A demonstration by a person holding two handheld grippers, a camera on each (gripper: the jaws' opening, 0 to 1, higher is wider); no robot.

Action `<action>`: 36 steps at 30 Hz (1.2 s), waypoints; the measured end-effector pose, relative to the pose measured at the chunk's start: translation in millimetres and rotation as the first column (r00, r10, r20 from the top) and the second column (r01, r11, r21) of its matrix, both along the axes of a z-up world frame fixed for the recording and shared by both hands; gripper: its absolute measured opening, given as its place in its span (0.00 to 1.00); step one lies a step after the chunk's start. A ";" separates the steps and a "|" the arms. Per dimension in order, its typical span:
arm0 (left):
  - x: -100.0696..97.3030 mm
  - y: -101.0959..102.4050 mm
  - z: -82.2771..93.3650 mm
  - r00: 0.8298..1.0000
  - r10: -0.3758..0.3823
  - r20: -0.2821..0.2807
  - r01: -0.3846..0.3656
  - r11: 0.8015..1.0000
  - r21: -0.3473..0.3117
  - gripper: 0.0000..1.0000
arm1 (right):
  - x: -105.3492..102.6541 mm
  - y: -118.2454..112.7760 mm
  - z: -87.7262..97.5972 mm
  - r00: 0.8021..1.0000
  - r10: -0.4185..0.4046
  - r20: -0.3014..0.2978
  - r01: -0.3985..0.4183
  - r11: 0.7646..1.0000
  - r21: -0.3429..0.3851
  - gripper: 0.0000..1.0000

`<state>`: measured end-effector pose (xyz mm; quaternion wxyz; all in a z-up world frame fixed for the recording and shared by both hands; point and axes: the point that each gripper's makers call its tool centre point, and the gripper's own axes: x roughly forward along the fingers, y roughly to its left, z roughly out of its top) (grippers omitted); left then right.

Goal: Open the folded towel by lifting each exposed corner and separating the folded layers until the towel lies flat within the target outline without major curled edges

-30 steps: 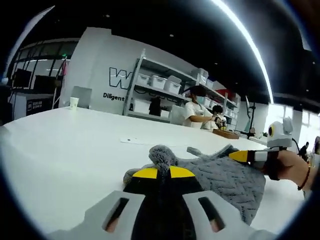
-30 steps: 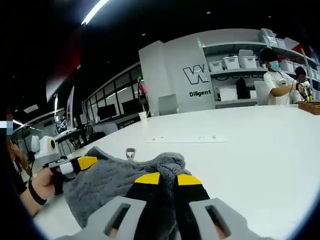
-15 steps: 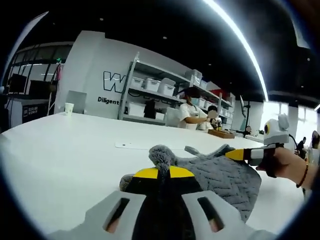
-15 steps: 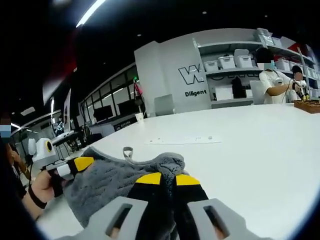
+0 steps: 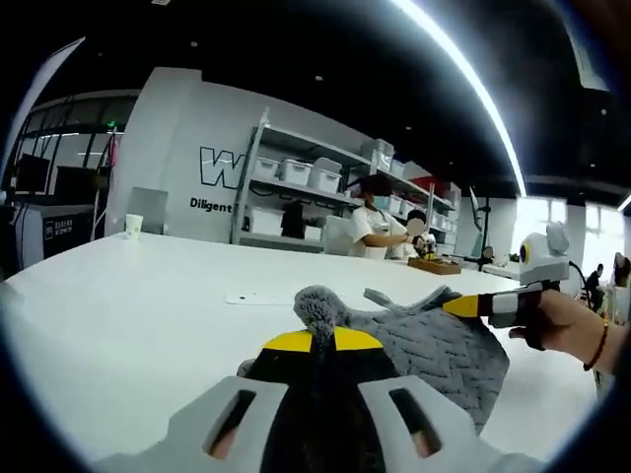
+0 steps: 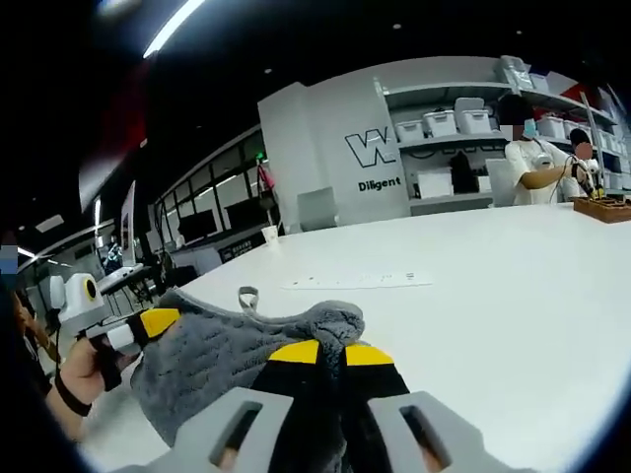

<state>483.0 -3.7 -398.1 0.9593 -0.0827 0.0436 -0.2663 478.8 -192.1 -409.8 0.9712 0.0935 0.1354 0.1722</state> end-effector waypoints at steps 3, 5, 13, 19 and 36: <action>-0.1 0.0 0.5 1.000 0.004 -0.003 -0.004 1.000 0.004 0.01 | -0.7 -0.3 2.2 1.000 0.001 -0.002 -0.001 1.000 0.011 0.00; -1.2 -1.1 2.1 1.000 -0.002 0.006 0.002 1.000 0.017 0.01 | -0.9 -1.5 2.6 1.000 -0.003 -0.004 0.003 1.000 0.002 0.00; -2.6 -0.3 13.5 1.000 -0.013 0.025 0.013 1.000 0.015 0.01 | -1.2 -2.7 10.6 1.000 0.000 0.007 0.000 1.000 0.006 0.00; -3.3 0.2 20.3 0.999 -0.017 0.044 0.015 1.000 0.025 0.01 | -2.9 -3.6 19.2 1.000 0.001 0.020 -0.001 1.000 0.013 0.00; -11.5 -1.2 30.2 0.997 -0.038 0.062 0.037 0.999 0.019 0.01 | -10.8 -5.8 28.8 0.999 0.009 0.039 -0.009 1.000 0.007 0.00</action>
